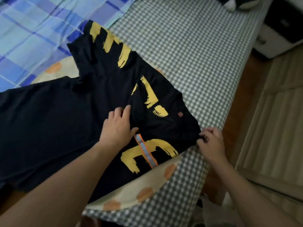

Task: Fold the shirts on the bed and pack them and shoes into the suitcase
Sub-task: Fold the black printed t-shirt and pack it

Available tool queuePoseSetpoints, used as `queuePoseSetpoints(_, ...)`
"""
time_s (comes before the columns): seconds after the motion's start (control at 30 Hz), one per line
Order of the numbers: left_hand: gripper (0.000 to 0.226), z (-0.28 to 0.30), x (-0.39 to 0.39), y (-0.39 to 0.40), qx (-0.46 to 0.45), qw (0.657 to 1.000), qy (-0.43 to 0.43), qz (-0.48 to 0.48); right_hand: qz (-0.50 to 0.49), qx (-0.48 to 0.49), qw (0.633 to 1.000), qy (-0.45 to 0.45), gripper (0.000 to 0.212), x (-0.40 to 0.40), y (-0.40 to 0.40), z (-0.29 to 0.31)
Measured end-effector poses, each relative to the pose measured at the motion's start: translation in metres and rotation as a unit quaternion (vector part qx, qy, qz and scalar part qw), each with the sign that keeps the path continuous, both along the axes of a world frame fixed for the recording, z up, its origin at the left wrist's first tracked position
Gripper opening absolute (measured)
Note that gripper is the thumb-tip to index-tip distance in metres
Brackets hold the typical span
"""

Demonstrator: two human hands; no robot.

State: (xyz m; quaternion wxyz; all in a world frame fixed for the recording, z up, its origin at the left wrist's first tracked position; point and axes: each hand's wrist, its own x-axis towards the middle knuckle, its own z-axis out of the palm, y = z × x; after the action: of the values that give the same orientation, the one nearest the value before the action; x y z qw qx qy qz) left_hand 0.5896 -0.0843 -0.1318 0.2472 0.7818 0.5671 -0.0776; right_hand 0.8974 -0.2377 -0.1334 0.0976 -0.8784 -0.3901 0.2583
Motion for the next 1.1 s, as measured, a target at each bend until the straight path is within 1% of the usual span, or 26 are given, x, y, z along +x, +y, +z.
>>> queuePoseSetpoints(0.03,0.068,-0.006,0.004,0.007,0.001,1.000,0.029,-0.008,0.008,-0.001,1.000,-0.012,0.005,0.007,0.000,-0.003)
queuePoseSetpoints(0.07,0.051,-0.010,0.006,0.012,0.007,1.000,0.030,0.004,0.008,0.000,1.000,-0.020,0.005,0.012,0.000,-0.006)
queuePoseSetpoints(0.1,0.036,-0.014,0.007,0.016,0.011,0.999,0.004,0.041,-0.004,0.000,1.000,-0.029,0.008,0.016,0.000,-0.009)
queuePoseSetpoints(0.13,0.025,-0.015,0.007,0.019,0.002,0.993,-0.044,0.107,-0.027,0.009,0.999,-0.030,0.009,0.017,0.001,-0.011)
queuePoseSetpoints(0.17,0.021,-0.013,0.005,0.022,-0.017,0.977,-0.093,0.191,-0.043,0.011,0.998,-0.038,0.009,0.016,0.001,-0.014)
queuePoseSetpoints(0.2,0.021,-0.010,0.003,0.025,-0.042,0.952,-0.135,0.273,-0.037,0.007,0.997,-0.062,0.010,0.010,0.002,-0.016)
queuePoseSetpoints(0.23,0.023,-0.009,-0.001,0.028,-0.069,0.921,-0.173,0.341,-0.015,-0.005,0.994,-0.107,0.013,0.002,0.003,-0.015)
queuePoseSetpoints(0.27,0.024,-0.008,-0.006,0.031,-0.087,0.898,-0.197,0.383,0.008,-0.002,0.988,-0.153,0.016,-0.007,0.004,-0.016)
queuePoseSetpoints(0.3,0.023,-0.009,-0.012,0.034,-0.096,0.885,-0.213,0.403,0.024,0.024,0.982,-0.188,0.019,-0.017,0.006,-0.014)
queuePoseSetpoints(0.33,0.020,-0.010,-0.017,0.036,-0.100,0.878,-0.224,0.412,0.039,0.063,0.976,-0.206,0.021,-0.028,0.010,-0.013)
queuePoseSetpoints(0.4,0.020,-0.012,-0.023,0.041,-0.111,0.865,-0.249,0.422,0.096,0.117,0.969,-0.193,0.022,-0.044,0.021,-0.014)
queuePoseSetpoints(0.47,0.038,-0.012,-0.024,0.046,-0.131,0.860,-0.263,0.416,0.156,0.091,0.971,-0.159,0.034,-0.052,0.036,-0.023)
queuePoseSetpoints(0.53,0.056,-0.012,-0.021,0.053,-0.133,0.875,-0.248,0.394,0.171,0.065,0.973,-0.142,0.042,-0.054,0.052,-0.030)
queuePoseSetpoints(0.57,0.057,-0.012,-0.020,0.057,-0.129,0.883,-0.235,0.385,0.180,0.077,0.970,-0.144,0.041,-0.056,0.059,-0.029)
queuePoseSetpoints(0.6,0.051,-0.012,-0.018,0.061,-0.127,0.889,-0.224,0.378,0.196,0.101,0.963,-0.152,0.039,-0.059,0.066,-0.028)
queuePoseSetpoints(0.67,0.026,-0.013,-0.019,0.068,-0.127,0.895,-0.217,0.368,0.229,0.139,0.950,-0.161,0.033,-0.069,0.082,-0.023)
queuePoseSetpoints(0.7,0.015,-0.014,-0.020,0.071,-0.127,0.894,-0.221,0.369,0.239,0.145,0.947,-0.157,0.032,-0.074,0.092,-0.020)
queuePoseSetpoints(0.73,0.009,-0.012,-0.022,0.071,-0.130,0.888,-0.231,0.376,0.242,0.140,0.949,-0.145,0.034,-0.079,0.105,-0.019)
queuePoseSetpoints(0.83,0.016,-0.009,-0.031,0.065,-0.153,0.856,-0.268,0.414,0.231,0.080,0.966,-0.080,0.048,-0.091,0.154,-0.022)
queuePoseSetpoints(0.87,0.018,-0.009,-0.034,0.063,-0.156,0.851,-0.275,0.419,0.225,0.058,0.971,-0.055,0.053,-0.095,0.172,-0.023)
queuePoseSetpoints(0.9,0.019,-0.009,-0.036,0.061,-0.154,0.851,-0.279,0.418,0.213,0.035,0.976,-0.034,0.057,-0.099,0.189,-0.024)
queuePoseSetpoints(0.93,0.019,-0.009,-0.037,0.060,-0.143,0.858,-0.277,0.408,0.198,0.011,0.980,-0.016,0.058,-0.102,0.204,-0.027)
queuePoseSetpoints(0.97,0.020,-0.010,-0.038,0.060,-0.123,0.871,-0.269,0.391,0.177,-0.003,0.984,0.006,0.053,-0.107,0.216,-0.028)
queuePoseSetpoints(1.0,0.025,-0.008,-0.039,0.060,-0.102,0.887,-0.258,0.370,0.153,-0.002,0.988,0.026,0.040,-0.111,0.224,-0.030)
queuePoseSetpoints(1.07,0.036,-0.004,-0.042,0.062,-0.068,0.916,-0.236,0.317,0.105,0.019,0.994,0.040,0.005,-0.115,0.233,-0.029)
queuePoseSetpoints(1.1,0.037,-0.004,-0.044,0.064,-0.059,0.928,-0.226,0.290,0.087,0.047,0.994,0.041,0.008,-0.117,0.238,-0.027)
